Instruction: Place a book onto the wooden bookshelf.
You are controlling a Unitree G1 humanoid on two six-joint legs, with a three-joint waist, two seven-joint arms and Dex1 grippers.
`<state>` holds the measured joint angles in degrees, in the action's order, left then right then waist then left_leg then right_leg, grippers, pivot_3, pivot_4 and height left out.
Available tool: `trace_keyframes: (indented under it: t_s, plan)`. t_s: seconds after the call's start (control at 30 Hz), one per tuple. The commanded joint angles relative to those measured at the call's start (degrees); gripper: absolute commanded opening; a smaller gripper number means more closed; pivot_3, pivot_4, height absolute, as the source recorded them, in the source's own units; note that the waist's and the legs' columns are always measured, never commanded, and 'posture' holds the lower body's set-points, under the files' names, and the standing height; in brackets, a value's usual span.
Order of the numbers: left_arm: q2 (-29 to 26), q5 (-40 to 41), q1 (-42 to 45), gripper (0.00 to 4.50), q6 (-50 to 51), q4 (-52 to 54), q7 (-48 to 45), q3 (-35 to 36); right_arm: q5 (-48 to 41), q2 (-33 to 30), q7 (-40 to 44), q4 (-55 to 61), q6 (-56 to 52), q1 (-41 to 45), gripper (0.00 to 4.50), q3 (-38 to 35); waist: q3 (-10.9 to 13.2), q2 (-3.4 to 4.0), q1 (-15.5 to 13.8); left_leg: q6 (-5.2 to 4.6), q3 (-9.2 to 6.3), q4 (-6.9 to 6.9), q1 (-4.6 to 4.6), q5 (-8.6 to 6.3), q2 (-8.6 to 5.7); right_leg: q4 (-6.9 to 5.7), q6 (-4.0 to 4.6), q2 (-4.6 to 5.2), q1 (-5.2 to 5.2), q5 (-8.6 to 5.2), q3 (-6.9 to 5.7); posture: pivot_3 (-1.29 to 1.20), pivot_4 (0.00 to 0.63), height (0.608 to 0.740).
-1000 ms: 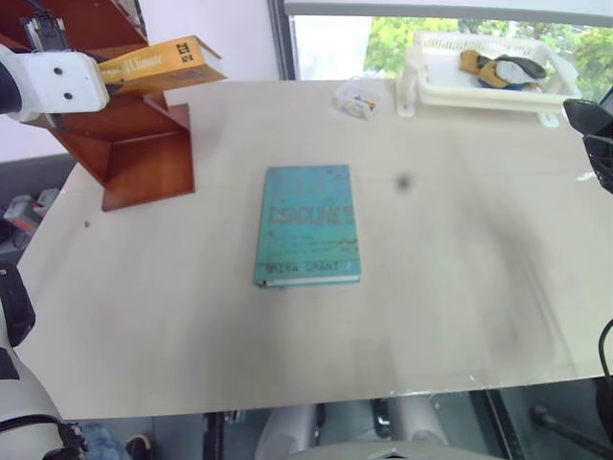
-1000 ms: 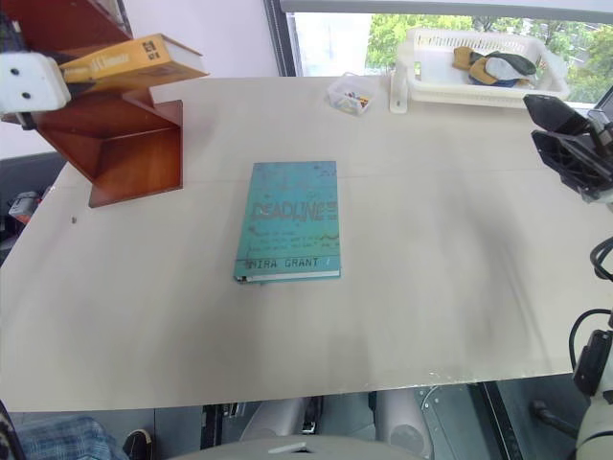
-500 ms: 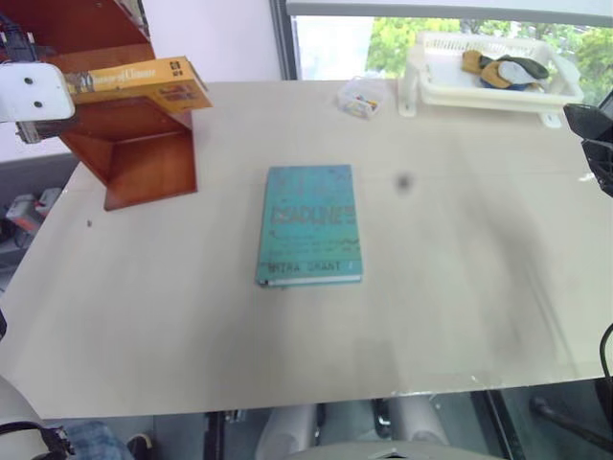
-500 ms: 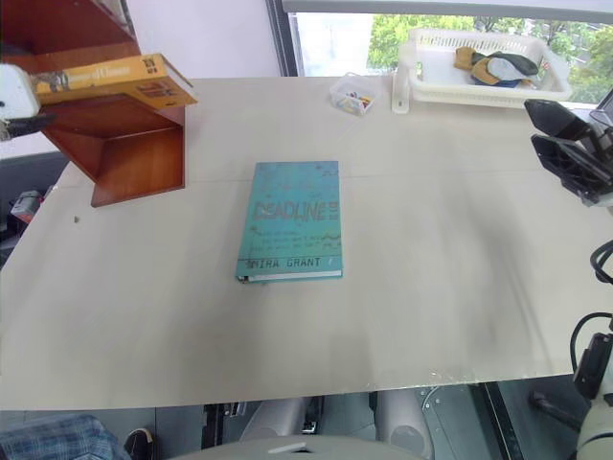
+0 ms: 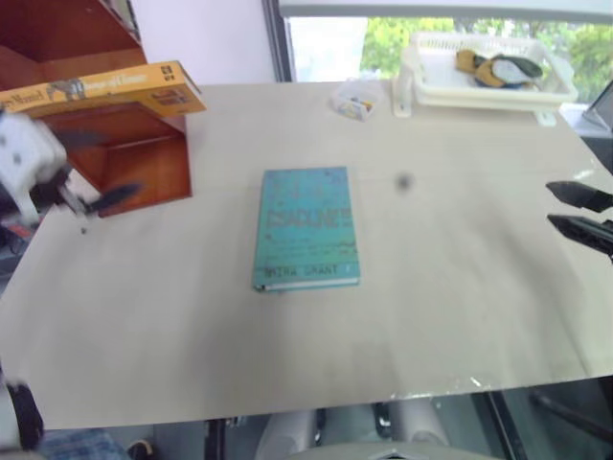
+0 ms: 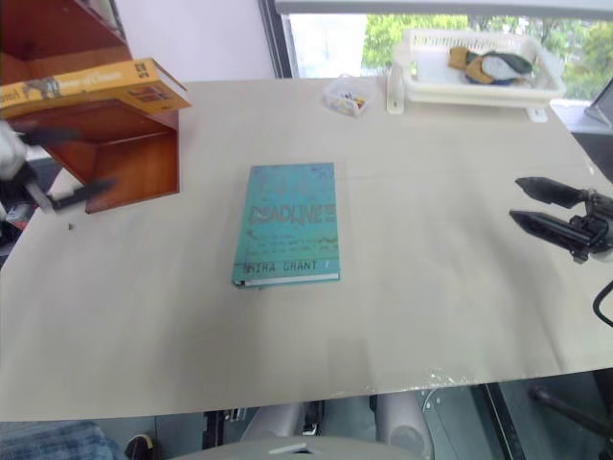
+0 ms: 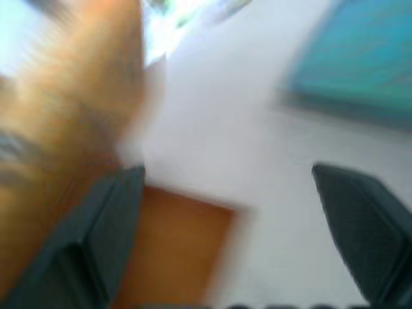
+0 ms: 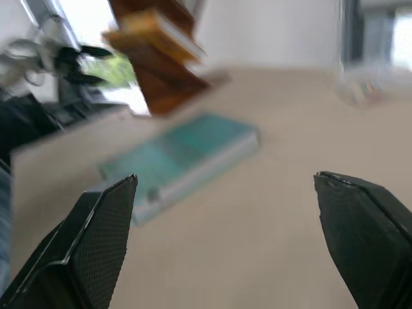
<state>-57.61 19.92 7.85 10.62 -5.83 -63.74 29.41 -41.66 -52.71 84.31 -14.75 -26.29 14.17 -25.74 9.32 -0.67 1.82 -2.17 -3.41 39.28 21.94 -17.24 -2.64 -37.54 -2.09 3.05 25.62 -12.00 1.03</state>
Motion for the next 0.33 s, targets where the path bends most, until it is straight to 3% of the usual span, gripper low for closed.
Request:
trace_keyframes:
  t_s: [0.03, 0.2, 0.33]
  plan:
    - [8.1, 5.29, -10.83, 4.47, 11.99, 20.28, 10.23, 4.97, 2.44, -0.19, -1.75, 5.26, 3.1, -5.45, 4.5, -1.56, -0.01, -0.04, -0.23, -0.01, 0.0, -0.01, 0.0, 0.0, 0.01, 0.08, 0.0, 0.0, -0.04, 0.0, 0.0, 0.0, 0.15, 0.74]
    - [17.29, 3.93, -16.58, 4.47, 14.86, 26.37, 18.26, -0.43, 7.21, 1.48, -4.57, 3.78, 8.29, -9.66, 4.5, 0.38, 0.01, -0.06, -1.71, -0.17, -0.05, -0.01, -0.89, -0.11, 0.02, 0.09, 0.03, 0.0, -0.9, 0.01, -0.1, 0.0, 0.15, 0.74]
    - [16.99, 2.07, -15.94, 4.47, 16.7, 26.09, 20.96, -3.59, 6.07, 2.97, -5.92, 1.61, 8.29, -8.26, 4.5, -0.53, 0.11, 0.08, -2.12, -0.16, -0.03, -0.02, -1.9, -0.1, 0.29, 0.51, 0.06, -0.13, -2.13, -0.22, -0.32, 0.0, 0.15, 0.74]
